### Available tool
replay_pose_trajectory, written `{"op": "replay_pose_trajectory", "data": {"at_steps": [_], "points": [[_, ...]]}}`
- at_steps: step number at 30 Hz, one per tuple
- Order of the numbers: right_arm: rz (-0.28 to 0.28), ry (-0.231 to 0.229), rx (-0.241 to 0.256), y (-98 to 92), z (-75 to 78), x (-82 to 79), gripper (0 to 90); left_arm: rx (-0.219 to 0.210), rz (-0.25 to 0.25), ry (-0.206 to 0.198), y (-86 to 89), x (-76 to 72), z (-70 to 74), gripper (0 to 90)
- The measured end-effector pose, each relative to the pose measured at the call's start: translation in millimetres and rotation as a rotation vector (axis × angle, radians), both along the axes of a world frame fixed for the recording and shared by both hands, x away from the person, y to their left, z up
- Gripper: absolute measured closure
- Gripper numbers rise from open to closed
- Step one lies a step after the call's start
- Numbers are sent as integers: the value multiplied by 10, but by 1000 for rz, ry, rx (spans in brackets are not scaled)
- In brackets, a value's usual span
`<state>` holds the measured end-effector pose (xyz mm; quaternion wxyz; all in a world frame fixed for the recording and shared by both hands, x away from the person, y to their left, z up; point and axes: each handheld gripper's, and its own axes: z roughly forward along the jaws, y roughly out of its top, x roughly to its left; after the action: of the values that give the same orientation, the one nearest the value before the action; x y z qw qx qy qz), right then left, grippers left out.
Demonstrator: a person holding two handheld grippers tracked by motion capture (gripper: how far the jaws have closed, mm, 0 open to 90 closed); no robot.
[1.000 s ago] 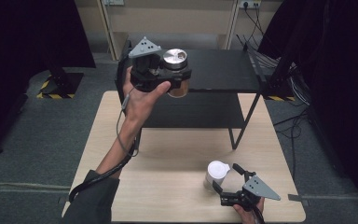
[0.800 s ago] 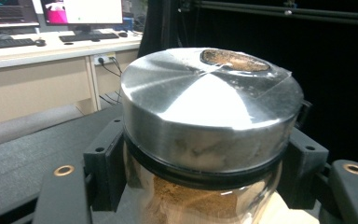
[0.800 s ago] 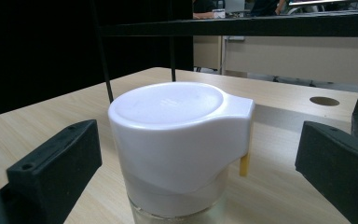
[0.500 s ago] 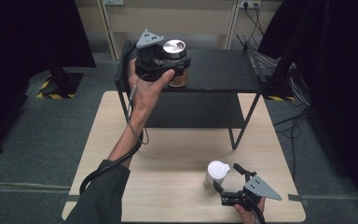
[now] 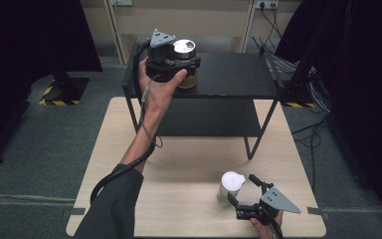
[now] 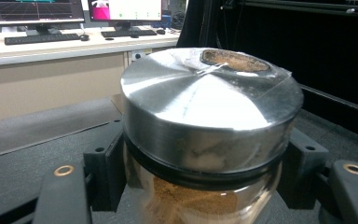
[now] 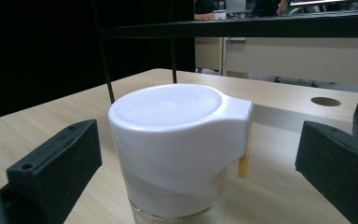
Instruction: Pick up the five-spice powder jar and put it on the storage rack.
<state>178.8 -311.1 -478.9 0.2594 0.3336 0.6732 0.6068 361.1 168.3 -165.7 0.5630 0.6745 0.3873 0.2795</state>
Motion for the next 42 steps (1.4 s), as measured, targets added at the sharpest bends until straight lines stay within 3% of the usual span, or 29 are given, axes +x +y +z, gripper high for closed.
{"op": "replay_pose_trajectory", "data": {"at_steps": [22,25,34,42], "points": [[2,0,0,1,-1,2,5,6,49,-7,-114,19,-62,298],[1,1,0,0,-1,2,5,-34,48,-19,-103,4,-103,198],[3,1,-2,3,0,3,5,-73,41,-45,-66,-78,-125,5],[2,-3,1,1,-3,-2,5,-78,9,-63,-3,-173,-159,3]]}}
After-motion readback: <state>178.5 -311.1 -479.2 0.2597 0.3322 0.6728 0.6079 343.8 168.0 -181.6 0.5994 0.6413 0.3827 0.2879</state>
